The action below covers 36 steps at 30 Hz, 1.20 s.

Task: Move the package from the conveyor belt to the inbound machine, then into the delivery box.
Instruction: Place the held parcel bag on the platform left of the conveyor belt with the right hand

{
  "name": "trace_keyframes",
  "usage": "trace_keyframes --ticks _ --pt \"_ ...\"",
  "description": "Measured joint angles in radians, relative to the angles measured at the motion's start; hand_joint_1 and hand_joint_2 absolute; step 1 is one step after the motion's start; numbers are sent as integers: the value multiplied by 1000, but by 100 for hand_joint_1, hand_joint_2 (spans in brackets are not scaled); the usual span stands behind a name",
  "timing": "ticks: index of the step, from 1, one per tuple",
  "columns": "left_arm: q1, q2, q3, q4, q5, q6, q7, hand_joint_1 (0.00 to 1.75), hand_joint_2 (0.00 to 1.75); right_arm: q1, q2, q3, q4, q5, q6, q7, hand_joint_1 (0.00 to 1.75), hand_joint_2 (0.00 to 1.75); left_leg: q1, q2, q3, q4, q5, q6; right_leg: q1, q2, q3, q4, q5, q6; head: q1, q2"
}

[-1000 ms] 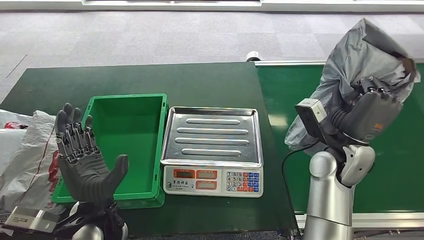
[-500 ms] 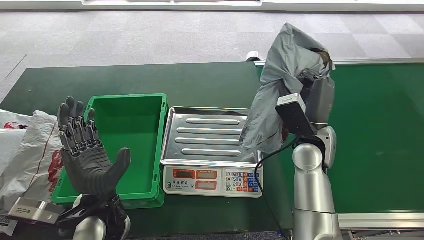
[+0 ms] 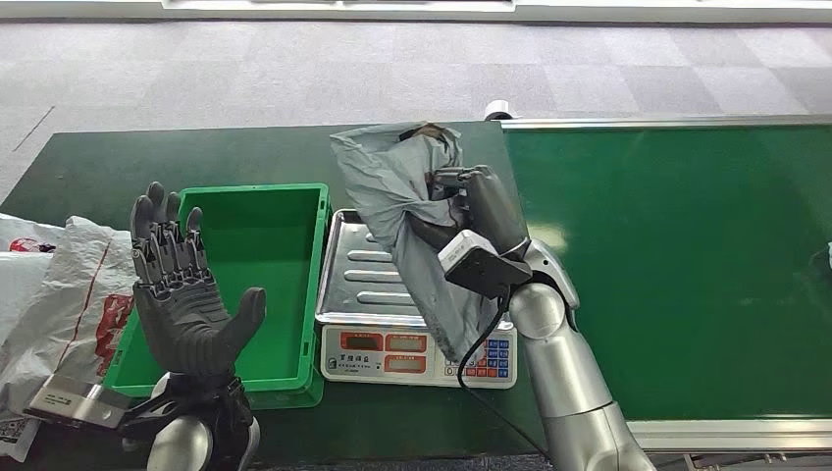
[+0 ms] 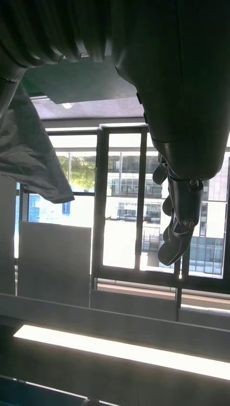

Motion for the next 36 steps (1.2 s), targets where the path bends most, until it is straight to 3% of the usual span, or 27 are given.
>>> trace_keyframes --ticks 3,7,15,24,26,30,33,36 --pt "-5 0 0 8 3 0 0 0 175 -9 2 58 13 -27 13 11 171 175 0 0 0 0 0 0 0 0 0 0 0 0 0 0" --pt "-14 0 0 28 10 -1 1 0 175 -33 3 196 52 -101 41 33 0 175 0 0 0 0 0 0 0 0 0 0 0 0 0 0" --pt "-15 5 0 35 10 3 1 0 175 -33 -16 248 67 -118 -64 53 0 175 0 0 0 0 0 0 0 0 0 0 0 0 0 0" --pt "-13 11 0 38 12 3 1 0 175 8 -59 249 -35 17 -267 128 0 175 0 0 0 0 0 0 0 0 -1 0 0 0 0 0" --pt "-14 11 0 40 11 6 1 0 175 17 -62 247 -51 90 -362 156 0 175 0 1 0 0 0 0 0 1 -1 0 0 0 0 0" --pt "-16 11 0 42 10 20 1 0 175 38 -64 220 -83 274 -695 213 0 175 0 1 0 0 0 0 0 1 -1 0 0 0 0 0" --pt "-19 11 -1 45 10 23 1 0 175 49 -63 190 -108 320 -763 205 0 175 0 2 1 0 0 0 0 2 -1 0 0 0 0 0" --pt "-23 10 -7 50 11 24 1 0 175 80 -35 113 -171 370 -772 89 0 175 0 1 1 0 0 0 0 1 -1 0 0 0 0 0"
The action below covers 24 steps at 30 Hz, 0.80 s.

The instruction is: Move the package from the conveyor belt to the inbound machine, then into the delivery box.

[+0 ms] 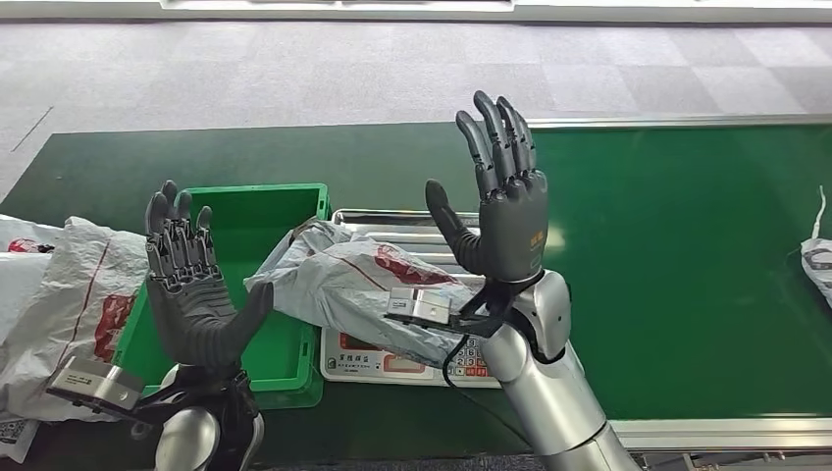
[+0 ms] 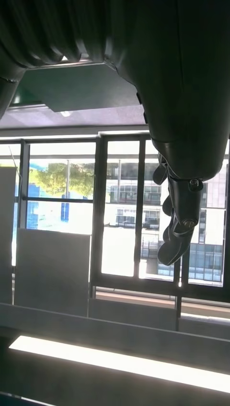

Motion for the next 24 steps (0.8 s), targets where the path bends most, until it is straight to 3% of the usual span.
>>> trace_keyframes --ticks 4,9,16,20,24 --pt "-6 -1 -10 9 -1 5 0 0 175 50 81 -169 -152 -20 -6 -210 0 175 0 0 0 0 0 0 0 0 0 0 0 0 0 0" --pt "-9 -1 -17 16 -6 11 0 0 175 83 128 -279 -307 -31 -6 -236 0 175 0 1 0 0 -1 0 0 1 0 0 -1 0 0 0" --pt "-11 -1 -21 22 -37 45 0 0 175 98 135 -325 -392 -31 -5 -238 0 175 0 1 2 0 -1 0 0 1 1 0 0 0 0 0" --pt "-53 15 -48 102 -298 186 35 0 175 112 135 -352 -490 -52 -5 -238 0 175 0 -1 2 0 -1 0 0 -1 2 0 0 0 0 0" --pt "-135 40 -87 250 -693 117 195 0 175 126 134 -368 -590 -103 -5 -238 0 175 0 1 2 0 -1 0 -1 0 1 0 0 0 0 0"
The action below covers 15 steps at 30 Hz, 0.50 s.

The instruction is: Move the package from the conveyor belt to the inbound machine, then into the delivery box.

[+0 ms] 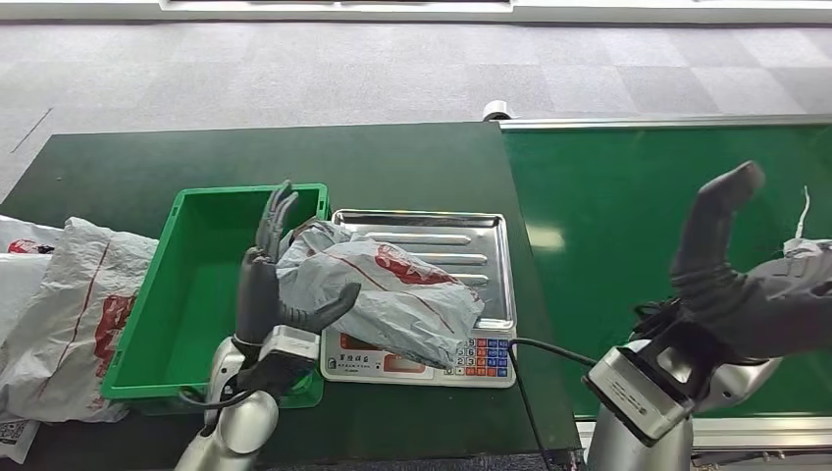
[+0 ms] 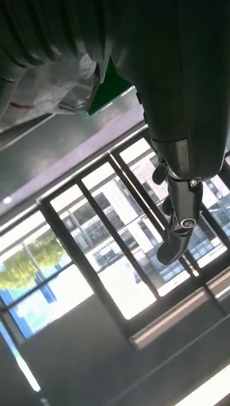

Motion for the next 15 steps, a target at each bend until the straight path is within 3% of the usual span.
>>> trace_keyframes --ticks 4,9,15 --pt "-71 24 -36 153 -158 -80 34 0 175 4 -1 0 -40 -23 0 0 0 175 0 3 1 0 0 0 0 2 0 0 1 0 0 0" --pt "-126 41 -63 284 -189 -110 34 0 175 4 -1 0 -42 -23 1 0 0 175 0 2 1 0 0 -1 0 2 0 1 1 0 0 0" --pt "-148 50 -77 341 -191 -110 33 0 175 4 -1 0 -42 -23 1 0 0 175 0 2 0 0 0 -1 0 3 0 1 1 0 0 0"
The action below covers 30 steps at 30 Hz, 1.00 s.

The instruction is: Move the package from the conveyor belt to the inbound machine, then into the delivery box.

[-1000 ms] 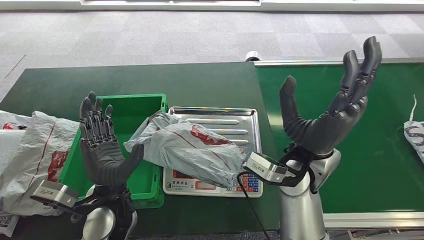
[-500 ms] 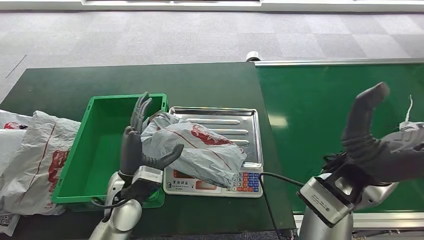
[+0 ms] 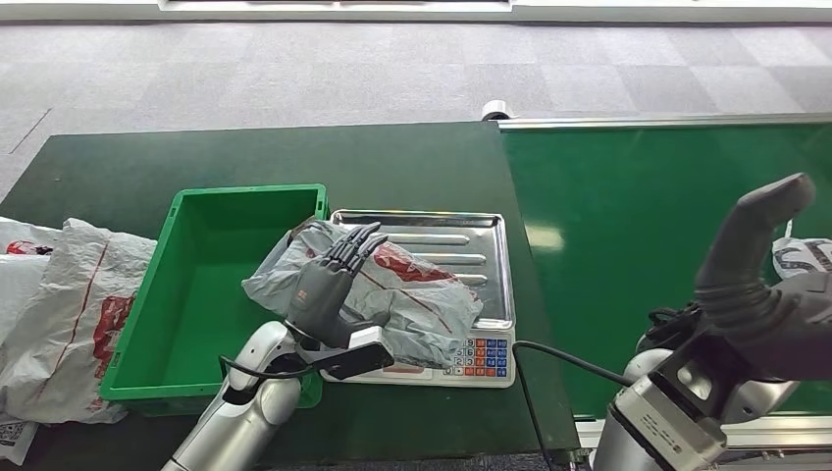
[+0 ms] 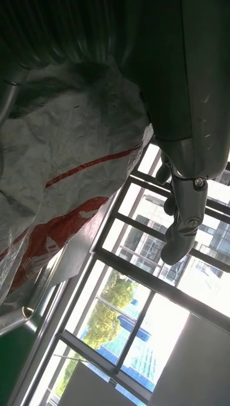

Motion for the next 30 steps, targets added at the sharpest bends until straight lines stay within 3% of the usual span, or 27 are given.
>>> trace_keyframes --ticks 15,26,30 --pt "-19 9 -19 33 -7 -77 4 0 175 -2 0 0 18 -21 1 0 0 175 0 -1 1 0 0 0 0 -1 2 0 0 0 0 0" --pt "-21 11 -19 38 -8 -81 3 0 175 -3 0 0 30 -25 1 0 0 175 0 -1 2 0 0 0 0 -1 2 0 0 0 0 0" --pt "-22 11 -19 39 -8 -81 3 175 175 -3 0 0 31 -25 1 0 0 175 0 -1 2 0 0 0 0 -1 3 0 0 0 0 0"
